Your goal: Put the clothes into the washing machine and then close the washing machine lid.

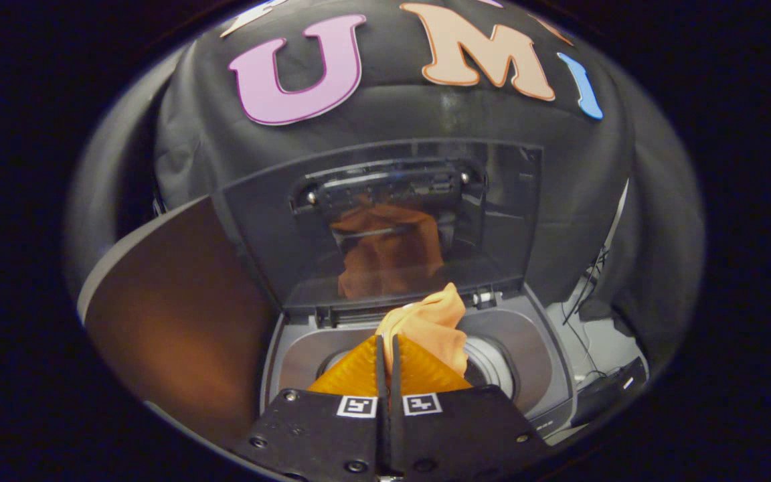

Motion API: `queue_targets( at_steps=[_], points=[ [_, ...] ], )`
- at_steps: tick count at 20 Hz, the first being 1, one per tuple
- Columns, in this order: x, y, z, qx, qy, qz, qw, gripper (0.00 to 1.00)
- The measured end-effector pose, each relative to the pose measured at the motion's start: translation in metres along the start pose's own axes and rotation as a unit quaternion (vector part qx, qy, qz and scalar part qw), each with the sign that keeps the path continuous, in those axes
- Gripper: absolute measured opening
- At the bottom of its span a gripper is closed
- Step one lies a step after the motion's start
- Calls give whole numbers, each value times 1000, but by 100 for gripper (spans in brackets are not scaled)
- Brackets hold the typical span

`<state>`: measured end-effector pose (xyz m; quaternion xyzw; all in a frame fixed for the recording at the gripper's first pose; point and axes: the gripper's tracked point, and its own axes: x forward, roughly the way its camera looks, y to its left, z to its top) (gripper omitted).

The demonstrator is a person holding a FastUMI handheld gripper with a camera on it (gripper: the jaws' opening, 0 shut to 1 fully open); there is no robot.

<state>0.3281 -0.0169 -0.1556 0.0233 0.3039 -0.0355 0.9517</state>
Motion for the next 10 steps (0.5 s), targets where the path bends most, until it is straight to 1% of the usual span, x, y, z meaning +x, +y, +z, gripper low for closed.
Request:
queue_targets(
  at_steps=[4,7,9,10],
  points=[
    [16,-8,-23,5,14,-11,1000,0],
    [24,-13,-36,-3,26,-22,999,2],
    [25,-15,-34,-7,20,-26,999,6],
    [21,-19,-34,-8,18,-33,999,4]
  ],
)
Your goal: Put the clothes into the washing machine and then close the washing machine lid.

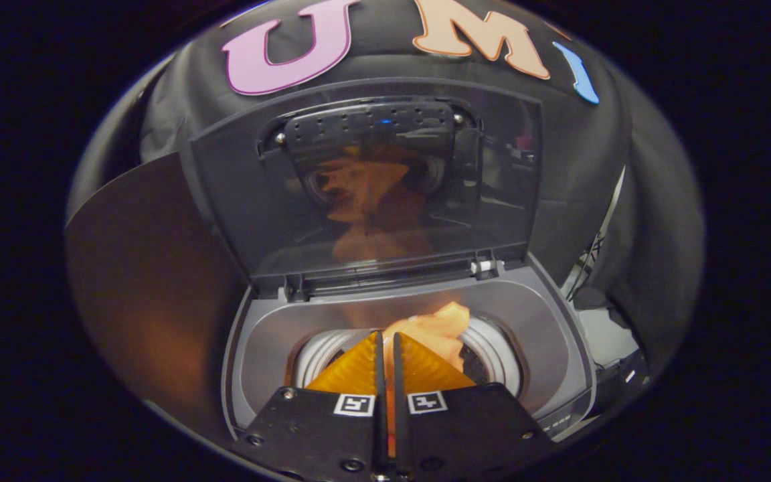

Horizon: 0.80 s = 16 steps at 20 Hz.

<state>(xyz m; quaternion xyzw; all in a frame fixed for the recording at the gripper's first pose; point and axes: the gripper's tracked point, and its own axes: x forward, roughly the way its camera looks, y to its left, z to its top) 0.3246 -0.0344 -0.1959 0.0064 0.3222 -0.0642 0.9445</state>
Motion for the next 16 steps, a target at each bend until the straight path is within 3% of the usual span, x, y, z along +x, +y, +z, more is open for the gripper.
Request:
queue_targets(
  at_steps=[6,9,10,16],
  points=[
    [-6,-12,7,-6,-9,-25,1000,71],
    [-12,-14,10,-1,-6,-31,1000,87],
    [-13,-14,11,-1,-8,-30,1000,100],
    [-34,-7,50,11,-29,-22,999,98]
  ],
)
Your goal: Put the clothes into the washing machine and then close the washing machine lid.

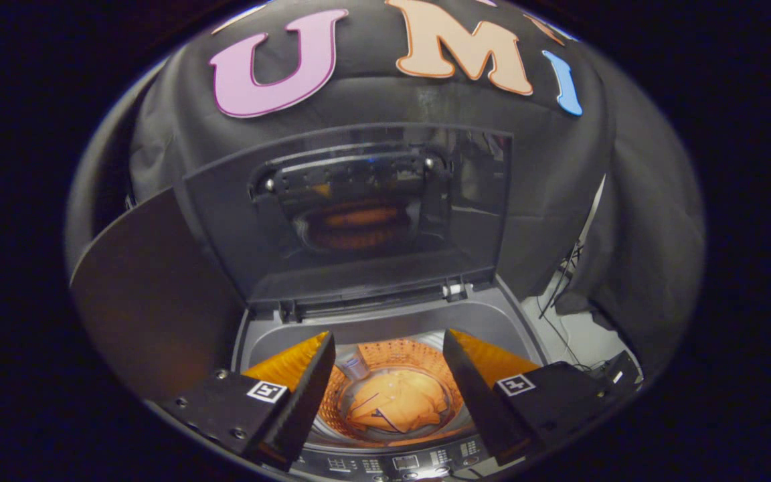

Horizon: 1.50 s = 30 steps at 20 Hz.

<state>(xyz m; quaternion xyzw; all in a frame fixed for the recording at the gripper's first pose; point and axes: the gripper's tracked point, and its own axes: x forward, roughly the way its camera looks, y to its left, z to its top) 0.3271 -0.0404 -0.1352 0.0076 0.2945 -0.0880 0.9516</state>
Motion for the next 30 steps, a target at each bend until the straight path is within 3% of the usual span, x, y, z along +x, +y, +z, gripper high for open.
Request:
queue_targets(
  at_steps=[5,11,18,22,28,30],
  points=[
    [-18,15,60,9,-42,13,999,98],
    [-35,37,134,-24,-87,26,996,98],
    [-28,48,222,-11,-202,31,979,97],
    [-2,57,229,-17,-239,41,970,97],
    [56,65,198,-112,-223,33,968,97],
    [60,69,189,-26,-193,71,978,96]
  ],
)
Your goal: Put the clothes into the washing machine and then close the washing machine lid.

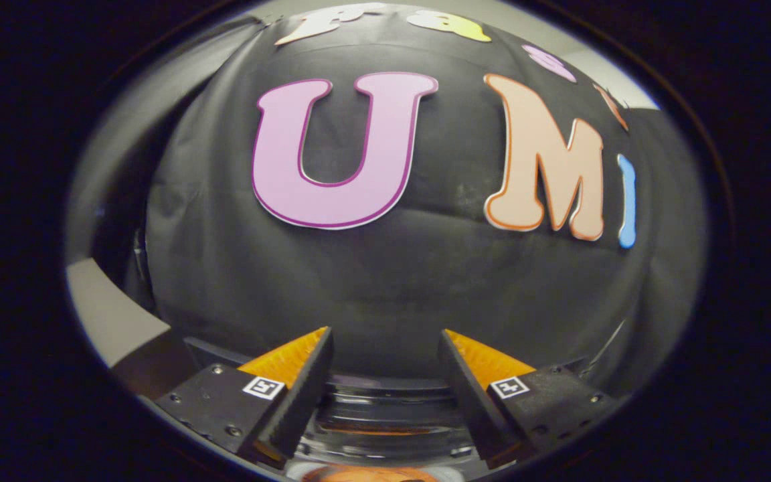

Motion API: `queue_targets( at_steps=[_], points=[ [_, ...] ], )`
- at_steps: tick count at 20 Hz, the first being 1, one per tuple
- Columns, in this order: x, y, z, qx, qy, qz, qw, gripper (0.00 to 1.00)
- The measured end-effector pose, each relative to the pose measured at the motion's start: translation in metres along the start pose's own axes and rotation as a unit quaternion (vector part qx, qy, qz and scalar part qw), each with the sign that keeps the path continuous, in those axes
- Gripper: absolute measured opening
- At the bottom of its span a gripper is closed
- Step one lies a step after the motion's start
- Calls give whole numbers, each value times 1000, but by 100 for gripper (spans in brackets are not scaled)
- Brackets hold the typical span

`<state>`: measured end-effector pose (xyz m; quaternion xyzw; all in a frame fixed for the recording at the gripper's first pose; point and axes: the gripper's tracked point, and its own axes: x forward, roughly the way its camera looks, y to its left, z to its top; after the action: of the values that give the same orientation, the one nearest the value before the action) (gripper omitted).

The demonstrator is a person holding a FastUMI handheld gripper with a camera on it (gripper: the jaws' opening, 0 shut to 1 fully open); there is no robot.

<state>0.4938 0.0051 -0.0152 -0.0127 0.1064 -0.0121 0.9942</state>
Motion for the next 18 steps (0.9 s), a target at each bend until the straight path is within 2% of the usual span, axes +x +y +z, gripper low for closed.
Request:
queue_targets(
  at_steps=[1,2,3,4,8,18],
  points=[
    [-4,0,6,-6,-28,-5,1000,96],
    [-3,1,1,-38,-29,-6,999,96],
    [-6,-3,4,-31,-24,-9,999,96],
    [-7,0,13,-16,-50,-11,999,96],
    [-2,-5,10,-25,-56,-39,997,96],
    [-2,-3,18,-26,-92,-27,995,96]
  ],
)
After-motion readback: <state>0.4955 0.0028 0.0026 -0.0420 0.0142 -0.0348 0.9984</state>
